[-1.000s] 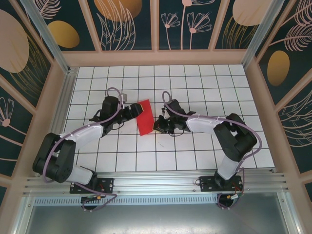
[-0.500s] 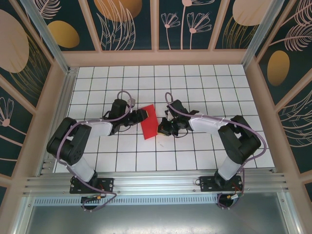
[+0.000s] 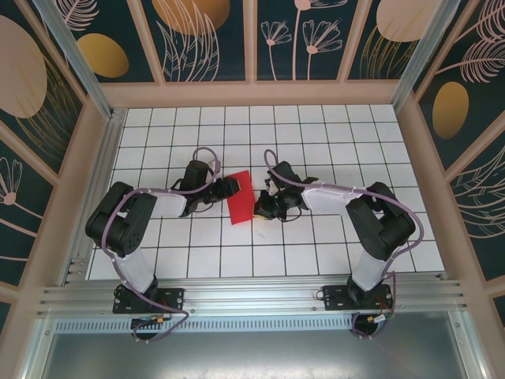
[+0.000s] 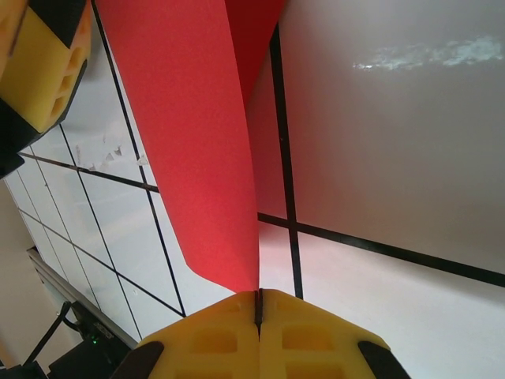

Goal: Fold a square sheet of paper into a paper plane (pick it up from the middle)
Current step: Third fold the triangle at the center of the table.

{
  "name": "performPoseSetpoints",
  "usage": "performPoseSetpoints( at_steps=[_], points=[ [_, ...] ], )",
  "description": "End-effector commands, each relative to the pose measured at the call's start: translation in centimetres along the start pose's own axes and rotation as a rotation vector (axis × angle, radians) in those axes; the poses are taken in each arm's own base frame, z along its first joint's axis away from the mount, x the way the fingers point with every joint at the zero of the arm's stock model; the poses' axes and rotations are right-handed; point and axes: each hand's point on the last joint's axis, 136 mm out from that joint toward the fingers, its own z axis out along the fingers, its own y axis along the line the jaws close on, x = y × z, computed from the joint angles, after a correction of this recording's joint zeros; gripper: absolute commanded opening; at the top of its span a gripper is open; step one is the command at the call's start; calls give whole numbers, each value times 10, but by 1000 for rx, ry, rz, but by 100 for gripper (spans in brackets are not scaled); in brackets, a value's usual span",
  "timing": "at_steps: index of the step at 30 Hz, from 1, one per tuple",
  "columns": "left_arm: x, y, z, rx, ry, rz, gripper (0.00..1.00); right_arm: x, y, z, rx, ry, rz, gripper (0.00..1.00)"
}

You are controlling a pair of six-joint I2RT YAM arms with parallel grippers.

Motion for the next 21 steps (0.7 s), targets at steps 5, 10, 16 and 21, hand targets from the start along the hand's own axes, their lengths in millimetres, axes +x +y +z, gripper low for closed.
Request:
performPoseSetpoints(
  at_steps=[5,10,16,21],
  points=[
    [-2,14,7,-73,3,32,42,-5,4,2,10,15,1,0],
    [3,24,10,-103,21,23,40,-10,5,2,29,6,14,0],
    [9,31,13,-117,36,9,37,-20,20,1,28,-17,19,0],
    [10,34,14,-122,41,6,36,-28,44,2,-16,-29,-3,0]
  ],
)
